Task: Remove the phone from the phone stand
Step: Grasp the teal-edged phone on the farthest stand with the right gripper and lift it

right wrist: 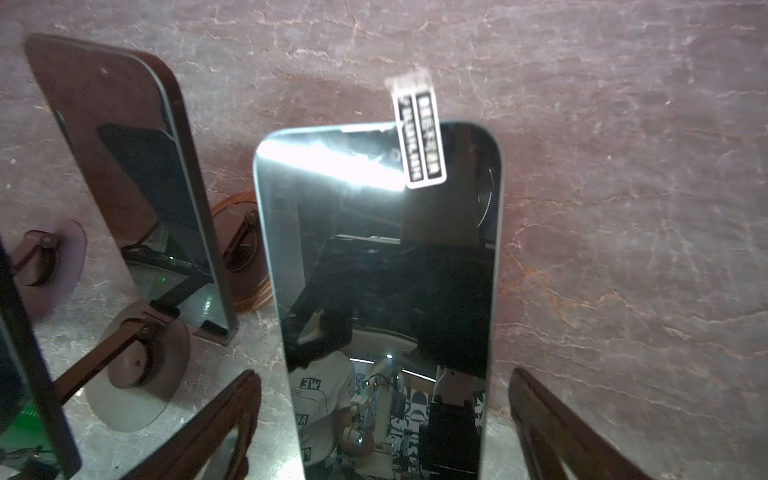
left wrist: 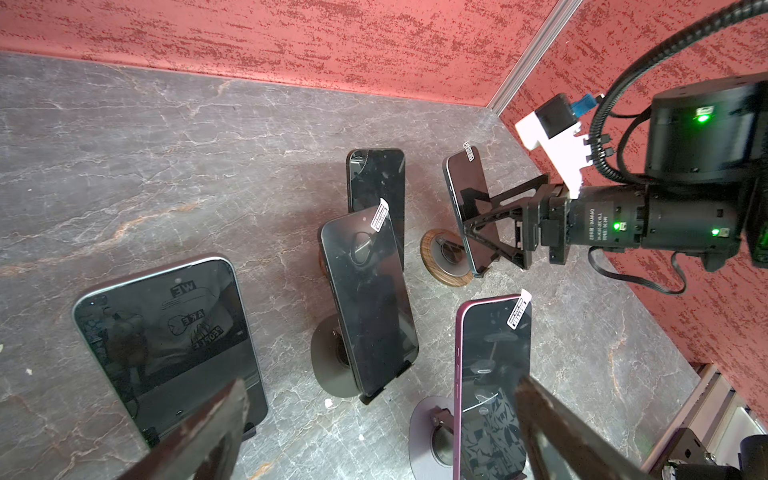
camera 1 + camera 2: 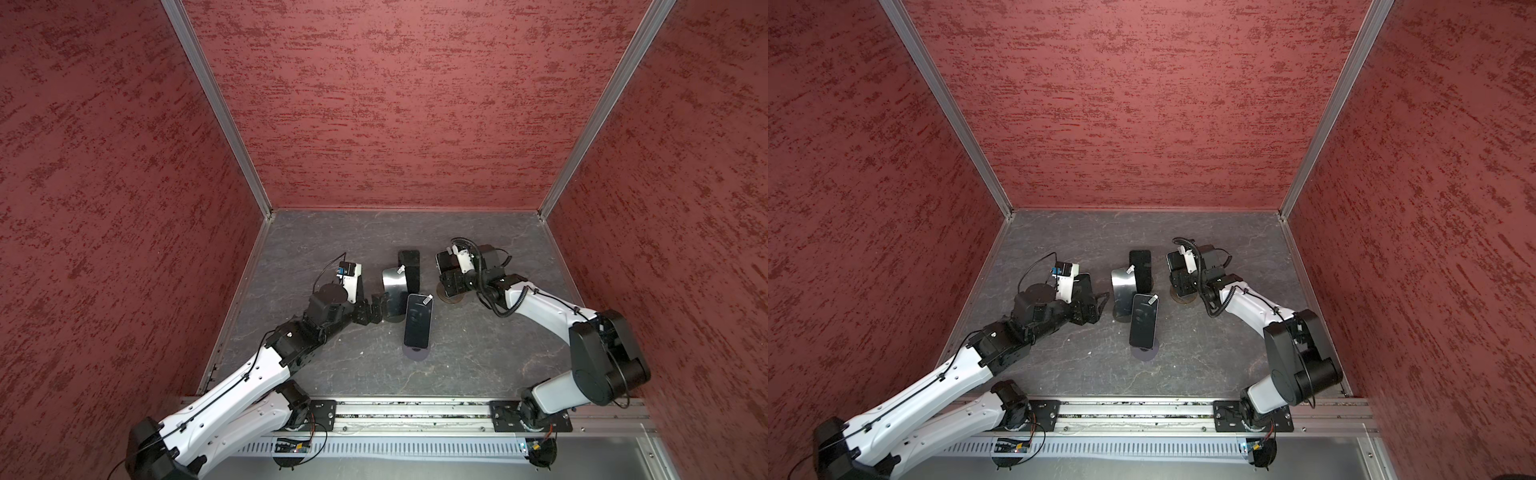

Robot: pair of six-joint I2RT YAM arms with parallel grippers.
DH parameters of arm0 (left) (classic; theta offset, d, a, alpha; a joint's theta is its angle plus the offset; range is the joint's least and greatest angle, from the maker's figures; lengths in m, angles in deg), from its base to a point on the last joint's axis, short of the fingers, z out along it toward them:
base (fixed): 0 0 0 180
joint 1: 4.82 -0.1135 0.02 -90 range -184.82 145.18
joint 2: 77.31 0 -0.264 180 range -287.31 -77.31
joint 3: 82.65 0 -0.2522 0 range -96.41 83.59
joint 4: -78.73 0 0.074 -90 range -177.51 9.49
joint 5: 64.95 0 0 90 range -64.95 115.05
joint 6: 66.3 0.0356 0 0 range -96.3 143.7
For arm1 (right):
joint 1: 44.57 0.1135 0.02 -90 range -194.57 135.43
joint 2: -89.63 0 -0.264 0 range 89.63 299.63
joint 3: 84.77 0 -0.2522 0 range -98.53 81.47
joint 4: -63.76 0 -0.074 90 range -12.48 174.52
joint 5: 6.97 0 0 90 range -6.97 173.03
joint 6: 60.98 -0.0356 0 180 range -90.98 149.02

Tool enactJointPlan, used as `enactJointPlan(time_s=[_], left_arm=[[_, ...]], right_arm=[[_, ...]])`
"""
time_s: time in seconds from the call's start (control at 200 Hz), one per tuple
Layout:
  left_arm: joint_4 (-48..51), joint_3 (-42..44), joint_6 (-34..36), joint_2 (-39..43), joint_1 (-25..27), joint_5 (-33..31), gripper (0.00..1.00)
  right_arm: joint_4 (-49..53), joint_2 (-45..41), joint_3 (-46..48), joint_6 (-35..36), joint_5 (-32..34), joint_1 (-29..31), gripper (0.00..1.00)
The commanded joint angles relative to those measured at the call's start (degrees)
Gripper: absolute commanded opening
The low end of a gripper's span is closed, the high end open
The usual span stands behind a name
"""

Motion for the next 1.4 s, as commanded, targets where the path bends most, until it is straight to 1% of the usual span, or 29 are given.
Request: enactJointPlan(time_s=[0.0, 0.09, 0.316, 0.506, 0.621, 0.822, 0.972, 1.142, 1.398], left_arm=[[-0.86, 0.53, 1.07, -0.04, 0.16, 0.75, 1.00], [-0.76, 0.60, 1.06, -0.04, 0.16, 0.99, 0.99], [-0.52, 0.21, 1.99, -0.08, 0.07, 0.85, 0.99], [-0.14, -0.03, 2.49, 0.57, -0.08, 0.22, 1.00], [-0.32, 0.09, 2.53, 0.92, -0.24, -0.02, 0.99], [-0.41, 0.18, 2.47, 1.00, -0.28, 0.00, 0.99], [-0.31, 0.43, 2.36, 1.01, -0.28, 0.13, 0.99], [-0.19, 0.56, 2.47, 1.00, -0.32, 0.13, 0.99], [-1.27, 0.63, 3.53, 0.71, -0.45, 0.65, 0.99]], right_arm=[[-1.77, 1.13, -1.56, 1.00, 2.64, 0.60, 0.91], [-1.87, 1.84, -1.81, 0.83, 3.83, 0.77, 0.88], [-2.27, 2.91, -1.91, 0.65, 4.04, 1.22, 0.81], [-3.29, 2.50, -1.31, 0.56, 4.15, 1.64, 0.68], [-4.10, 1.45, -0.77, 0.34, 4.28, 1.72, 0.64], [-4.59, -1.57, -1.03, -1.88, 4.22, 1.84, 0.60], [-4.48, -3.45, -1.04, -3.68, 4.77, 1.80, 0.60], [-2.10, -6.52, -1.92, -6.03, 9.08, 1.75, 0.59], [4.17, -7.20, -5.10, -7.50, 15.03, 1.36, 0.58]])
